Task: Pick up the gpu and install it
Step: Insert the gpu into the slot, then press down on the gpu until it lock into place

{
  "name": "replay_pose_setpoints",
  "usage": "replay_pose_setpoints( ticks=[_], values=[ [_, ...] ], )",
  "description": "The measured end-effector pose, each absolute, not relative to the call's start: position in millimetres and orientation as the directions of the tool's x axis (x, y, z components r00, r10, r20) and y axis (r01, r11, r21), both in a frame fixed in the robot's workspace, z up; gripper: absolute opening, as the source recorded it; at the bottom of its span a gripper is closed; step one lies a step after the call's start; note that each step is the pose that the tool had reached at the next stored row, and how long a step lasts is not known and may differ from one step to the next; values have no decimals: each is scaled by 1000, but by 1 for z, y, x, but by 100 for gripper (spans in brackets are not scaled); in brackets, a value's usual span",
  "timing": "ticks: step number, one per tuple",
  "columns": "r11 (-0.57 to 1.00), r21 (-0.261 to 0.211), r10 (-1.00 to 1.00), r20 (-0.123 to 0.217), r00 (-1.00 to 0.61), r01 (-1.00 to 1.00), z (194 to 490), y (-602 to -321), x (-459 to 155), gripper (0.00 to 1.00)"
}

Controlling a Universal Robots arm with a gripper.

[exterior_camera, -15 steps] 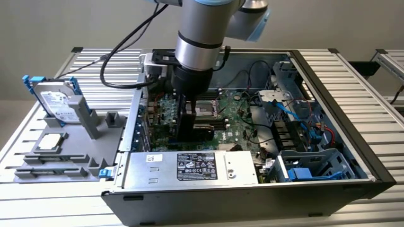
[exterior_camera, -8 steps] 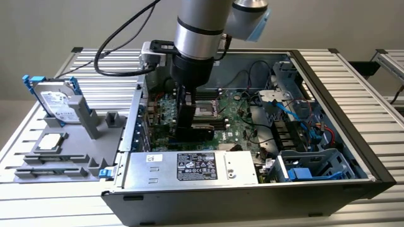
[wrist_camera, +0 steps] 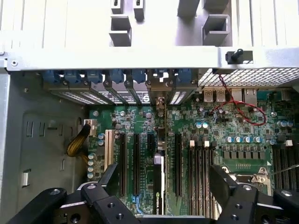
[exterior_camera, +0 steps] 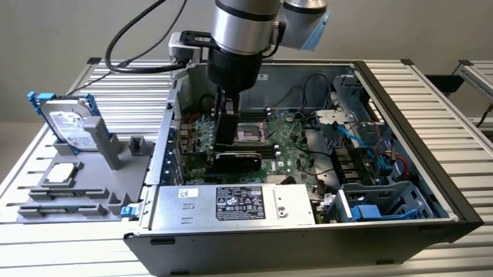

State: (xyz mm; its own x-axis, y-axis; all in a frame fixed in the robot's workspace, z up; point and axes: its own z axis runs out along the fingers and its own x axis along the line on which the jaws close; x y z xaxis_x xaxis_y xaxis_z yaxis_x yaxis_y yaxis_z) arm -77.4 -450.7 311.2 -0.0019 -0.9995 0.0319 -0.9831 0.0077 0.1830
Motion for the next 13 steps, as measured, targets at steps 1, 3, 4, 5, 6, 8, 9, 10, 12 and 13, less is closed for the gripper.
replay_pose_setpoints(
  ticks=[1, 3, 4, 5, 6, 8, 9, 10, 12, 13],
  values=[
    [7, 183, -1000, 31, -2, -983, 314, -451, -77, 87],
    [7, 183, -1000, 28, -2, -983, 320, -451, -77, 87],
    [7, 183, -1000, 27, -2, -983, 323, -451, -77, 87],
    [6, 184, -1000, 26, -2, -983, 326, -451, -77, 85],
    [6, 184, -1000, 25, -2, -983, 328, -451, -77, 79],
    [6, 184, -1000, 23, -2, -983, 334, -451, -77, 73],
    [6, 185, -1000, 22, -2, -983, 336, -451, -77, 67],
    [6, 185, -1000, 21, -2, -983, 338, -451, -77, 61],
    [5, 186, -1000, 19, -2, -983, 341, -451, -77, 55],
    [5, 186, -1000, 19, -2, -983, 342, -451, -77, 49]
  ],
)
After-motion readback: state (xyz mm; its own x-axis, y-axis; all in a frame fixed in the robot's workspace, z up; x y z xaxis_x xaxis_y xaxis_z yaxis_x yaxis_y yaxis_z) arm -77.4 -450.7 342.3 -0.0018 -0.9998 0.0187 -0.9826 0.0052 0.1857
